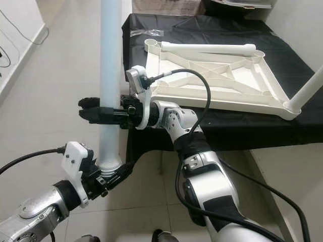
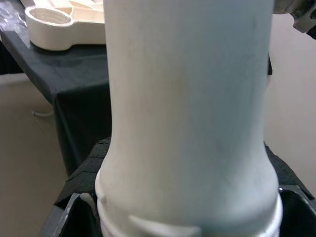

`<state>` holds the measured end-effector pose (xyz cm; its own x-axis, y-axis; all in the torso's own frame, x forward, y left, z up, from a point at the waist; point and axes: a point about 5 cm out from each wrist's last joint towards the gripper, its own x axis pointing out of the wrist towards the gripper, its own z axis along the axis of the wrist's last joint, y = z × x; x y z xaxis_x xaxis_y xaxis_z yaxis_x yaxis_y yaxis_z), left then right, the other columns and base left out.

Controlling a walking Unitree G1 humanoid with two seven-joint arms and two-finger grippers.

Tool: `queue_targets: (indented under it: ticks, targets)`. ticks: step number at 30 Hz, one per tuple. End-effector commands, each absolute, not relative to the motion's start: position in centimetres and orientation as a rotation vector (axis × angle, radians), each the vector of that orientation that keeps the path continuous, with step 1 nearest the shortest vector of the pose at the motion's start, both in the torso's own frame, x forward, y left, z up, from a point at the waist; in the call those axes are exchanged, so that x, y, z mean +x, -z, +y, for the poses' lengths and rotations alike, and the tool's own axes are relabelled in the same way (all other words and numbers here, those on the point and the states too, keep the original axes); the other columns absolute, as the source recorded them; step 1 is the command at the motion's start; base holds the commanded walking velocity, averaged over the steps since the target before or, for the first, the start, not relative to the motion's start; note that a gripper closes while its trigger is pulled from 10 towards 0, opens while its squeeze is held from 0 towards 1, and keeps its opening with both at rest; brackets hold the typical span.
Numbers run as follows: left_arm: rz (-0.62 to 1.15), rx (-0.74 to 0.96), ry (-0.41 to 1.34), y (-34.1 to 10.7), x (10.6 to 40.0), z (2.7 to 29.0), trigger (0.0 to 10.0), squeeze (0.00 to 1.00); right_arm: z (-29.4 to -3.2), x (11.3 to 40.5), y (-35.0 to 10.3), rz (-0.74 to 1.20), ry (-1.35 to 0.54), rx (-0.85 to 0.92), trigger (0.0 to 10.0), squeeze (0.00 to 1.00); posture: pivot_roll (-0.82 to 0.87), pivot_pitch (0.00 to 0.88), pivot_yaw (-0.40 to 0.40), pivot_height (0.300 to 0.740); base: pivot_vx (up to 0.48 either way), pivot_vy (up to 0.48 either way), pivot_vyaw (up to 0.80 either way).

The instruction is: Building children table

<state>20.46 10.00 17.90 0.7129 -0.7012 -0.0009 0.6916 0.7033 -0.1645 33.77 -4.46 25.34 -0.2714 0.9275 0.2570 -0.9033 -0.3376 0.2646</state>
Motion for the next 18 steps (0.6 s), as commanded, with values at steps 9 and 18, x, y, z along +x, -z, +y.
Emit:
queue_targets:
  ticks: [9, 18]
  targets:
    - [0.108, -0.147, 0.809, -17.30, 19.39, 9.68, 10.0, 0.00, -4.79, 33.33, -24.53, 0.113, -1.927, 0.406, 10.0, 0.00, 0.08, 0.196, -0.048, 0.740, 0.000, 0.000, 0.00]
    - [0.114, -0.129, 0.815, -17.12, 19.69, 9.82, 10.0, 0.00, -4.71, 32.98, -24.52, 0.129, -1.969, 0.418, 10.0, 0.00, 0.08, 0.194, -0.053, 0.740, 0.000, 0.000, 0.00]
